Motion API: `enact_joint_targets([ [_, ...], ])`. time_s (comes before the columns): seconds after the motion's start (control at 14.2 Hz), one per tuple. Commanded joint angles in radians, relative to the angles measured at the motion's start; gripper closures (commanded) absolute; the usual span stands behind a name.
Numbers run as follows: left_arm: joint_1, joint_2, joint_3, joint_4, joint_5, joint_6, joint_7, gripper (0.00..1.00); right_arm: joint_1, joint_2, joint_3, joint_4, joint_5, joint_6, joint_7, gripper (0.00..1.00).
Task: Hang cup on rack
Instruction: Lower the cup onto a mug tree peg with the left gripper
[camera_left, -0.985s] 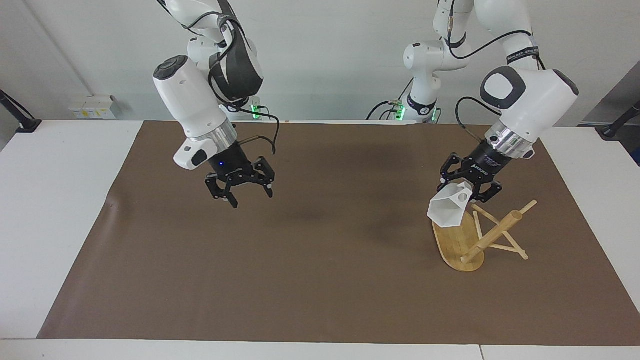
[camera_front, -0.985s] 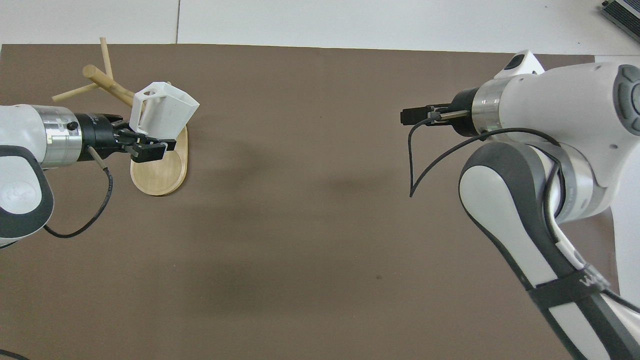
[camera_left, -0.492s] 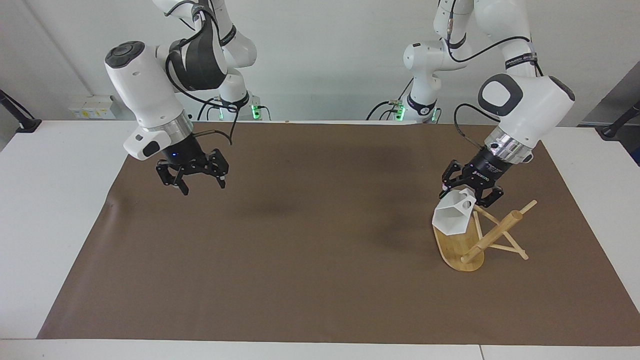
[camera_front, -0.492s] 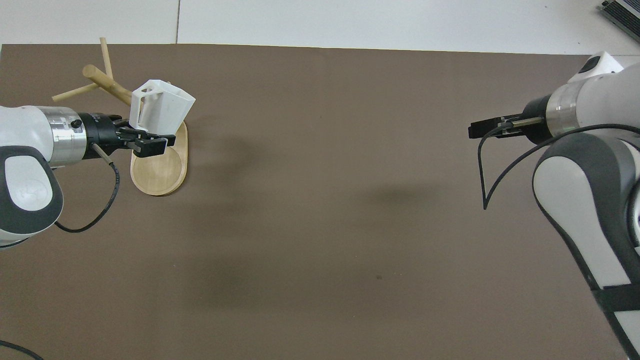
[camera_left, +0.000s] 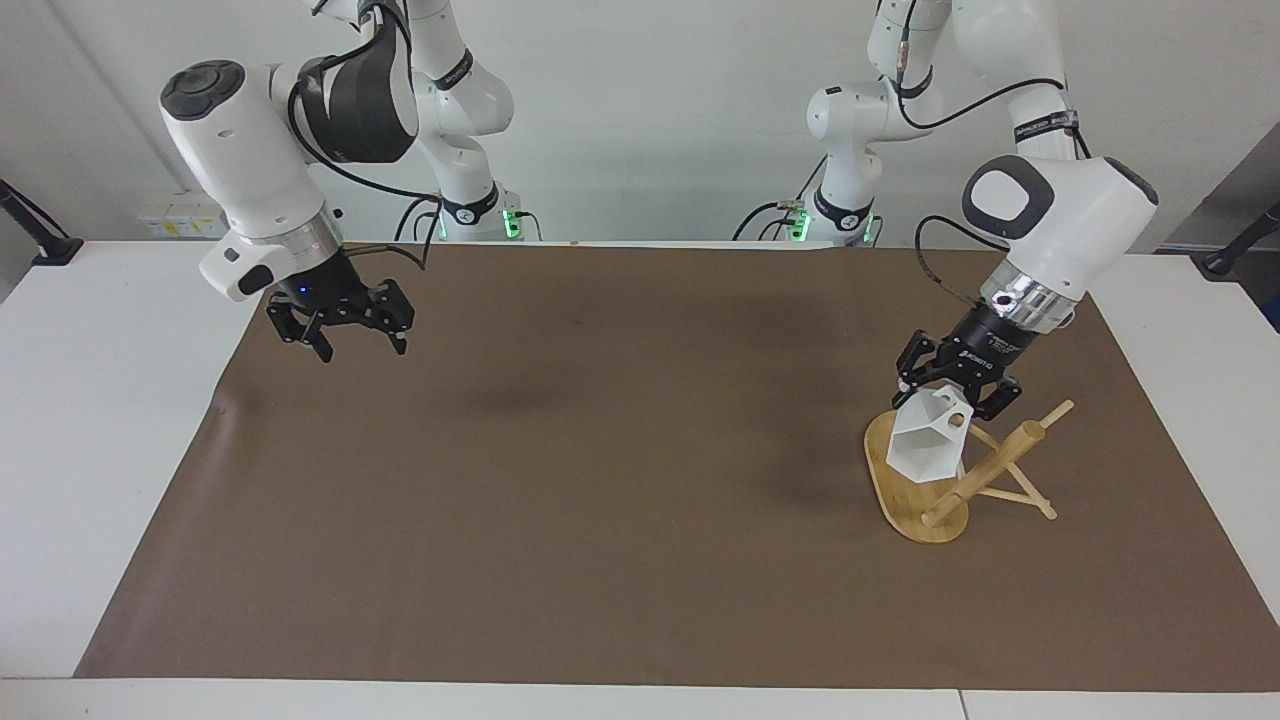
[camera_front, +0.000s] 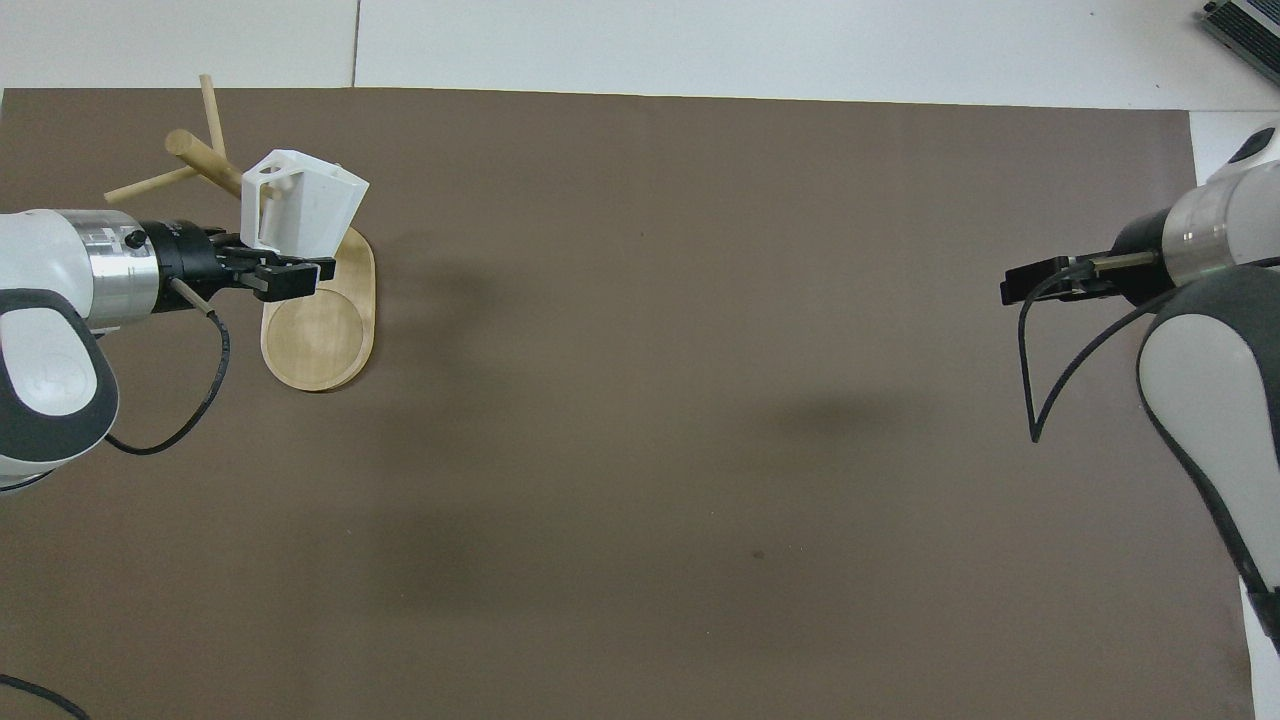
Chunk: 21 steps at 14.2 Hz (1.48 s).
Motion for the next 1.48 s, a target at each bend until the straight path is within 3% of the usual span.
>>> enact_joint_targets([
  [0.0, 0.015, 0.011, -0.008, -0.006, 0.013, 0.031, -0.059, 1.00, -0.003, -0.007, -0.013, 0.027, -0.048, -0.061, -0.015, 0.00],
  [0.42, 0.015, 0.011, -0.010, -0.018, 0.013, 0.068, -0.109, 1.00, -0.003, -0.018, -0.069, 0.047, -0.057, -0.125, -0.015, 0.00],
  [0.63, 0.013, 0.002, -0.010, -0.073, 0.013, 0.127, -0.118, 1.00, -0.003, -0.021, -0.087, 0.056, -0.054, -0.166, -0.009, 0.00],
  [0.98, 0.013, -0.005, -0.011, -0.087, 0.014, 0.129, -0.116, 0.98, -0.003, -0.017, -0.101, 0.142, -0.054, -0.281, -0.009, 0.00],
  [1.06, 0.013, -0.005, -0.010, -0.085, 0.014, 0.126, -0.116, 0.86, -0.003, -0.017, -0.101, 0.153, -0.054, -0.298, -0.009, 0.00],
  [1.13, 0.013, -0.005, -0.010, -0.084, 0.014, 0.120, -0.116, 0.62, -0.003, -0.017, -0.101, 0.165, -0.054, -0.315, -0.009, 0.00],
  [1.2, 0.015, -0.005, -0.010, -0.081, 0.014, 0.106, -0.112, 0.50, -0.003, -0.017, -0.101, 0.176, -0.052, -0.332, -0.009, 0.00],
  [1.41, 0.016, -0.001, -0.008, -0.052, 0.017, 0.057, -0.103, 0.24, -0.003, -0.018, -0.101, 0.198, -0.042, -0.361, -0.006, 0.00],
])
